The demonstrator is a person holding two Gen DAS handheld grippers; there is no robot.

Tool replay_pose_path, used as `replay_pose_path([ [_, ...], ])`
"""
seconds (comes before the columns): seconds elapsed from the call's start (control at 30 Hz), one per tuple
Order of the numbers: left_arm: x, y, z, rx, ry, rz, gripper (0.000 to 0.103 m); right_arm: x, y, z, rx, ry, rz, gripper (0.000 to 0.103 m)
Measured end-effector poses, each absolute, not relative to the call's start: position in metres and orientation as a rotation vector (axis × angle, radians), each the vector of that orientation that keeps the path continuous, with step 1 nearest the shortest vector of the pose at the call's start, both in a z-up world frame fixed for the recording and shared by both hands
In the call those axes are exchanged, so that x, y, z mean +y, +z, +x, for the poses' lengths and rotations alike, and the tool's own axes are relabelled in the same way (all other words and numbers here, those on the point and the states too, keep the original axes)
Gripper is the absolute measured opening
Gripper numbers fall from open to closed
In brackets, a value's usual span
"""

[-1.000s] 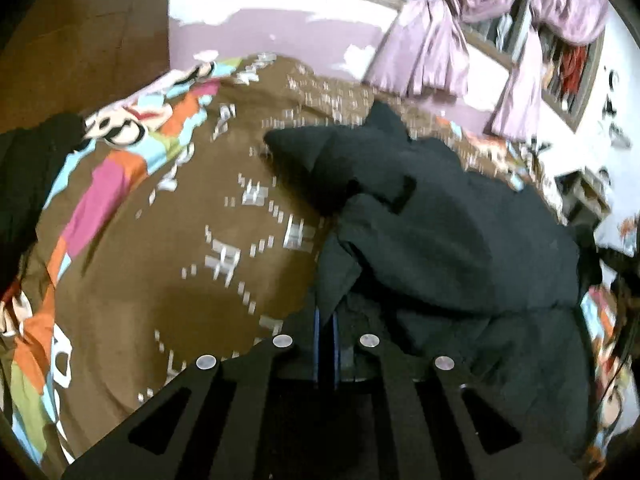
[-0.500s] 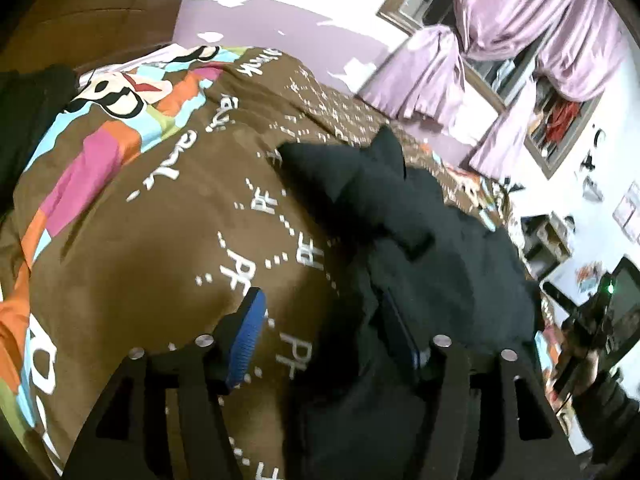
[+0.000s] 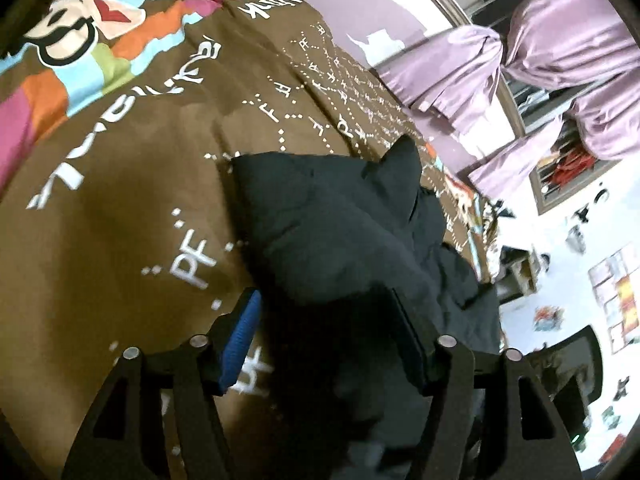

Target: Fold large clothes

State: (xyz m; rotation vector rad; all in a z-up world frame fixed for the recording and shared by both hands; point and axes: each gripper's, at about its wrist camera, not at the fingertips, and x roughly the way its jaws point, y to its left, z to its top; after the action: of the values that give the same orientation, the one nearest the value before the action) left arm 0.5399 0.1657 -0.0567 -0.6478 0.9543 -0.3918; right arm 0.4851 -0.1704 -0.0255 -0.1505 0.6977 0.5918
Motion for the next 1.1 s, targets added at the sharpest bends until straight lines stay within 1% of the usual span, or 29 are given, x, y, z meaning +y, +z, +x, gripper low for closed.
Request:
replay_pose_path([
  [0.03, 0.164, -0.055, 0.543, 0.953, -0.393, -0.626, 0.029, -0.164, -0.031, 0.488, 0.707, 0.591, -0.162, 0.077],
  [0.07, 0.163, -0.053, 0.546, 0.956, -0.388, -0.603, 0.019, -0.162, -0.035, 0.49, 0.714, 0.585, -0.169, 0.077],
  [0.13, 0.154, -0.038, 0.549, 0.926, -0.377, -0.477, 0.009, -0.158, -0.047, 0.493, 0.736, 0.579, -0.182, 0.077],
  [0.17, 0.149, -0.026, 0.548, 0.883, -0.375, -0.4, 0.007, -0.158, -0.049, 0.488, 0.743, 0.58, -0.186, 0.077],
  [0.23, 0.131, -0.002, 0.539, 0.767, -0.389, -0.241, 0.005, -0.155, -0.058, 0.488, 0.761, 0.586, -0.194, 0.077],
  [0.33, 0.096, 0.018, 0.524, 0.616, -0.4, 0.031, 0.005, -0.156, -0.063, 0.49, 0.772, 0.587, -0.191, 0.077],
  [0.4, 0.088, 0.01, 0.524, 0.625, -0.374, 0.093, 0.005, -0.157, -0.067, 0.492, 0.786, 0.586, -0.182, 0.077],
  [0.53, 0.109, -0.032, 0.542, 0.748, -0.292, 0.005, 0.005, -0.158, -0.072, 0.493, 0.78, 0.596, -0.175, 0.077],
  [0.63, 0.119, -0.054, 0.54, 0.787, -0.266, -0.001, 0.006, -0.154, -0.073, 0.49, 0.764, 0.597, -0.197, 0.078],
  [0.8, 0.124, -0.075, 0.539, 0.814, -0.246, -0.02, 0.01, -0.157, -0.078, 0.491, 0.738, 0.607, -0.196, 0.079],
  [0.9, 0.124, -0.07, 0.538, 0.817, -0.237, -0.082, 0.012, -0.157, -0.078, 0.487, 0.731, 0.61, -0.197, 0.079],
  [1.07, 0.143, -0.054, 0.509, 0.804, -0.329, -0.194, 0.033, -0.185, -0.057, 0.478, 0.713, 0.663, -0.074, 0.081],
  [1.1, 0.147, -0.052, 0.502, 0.806, -0.352, -0.215, 0.034, -0.19, -0.053, 0.477, 0.707, 0.661, -0.062, 0.081],
])
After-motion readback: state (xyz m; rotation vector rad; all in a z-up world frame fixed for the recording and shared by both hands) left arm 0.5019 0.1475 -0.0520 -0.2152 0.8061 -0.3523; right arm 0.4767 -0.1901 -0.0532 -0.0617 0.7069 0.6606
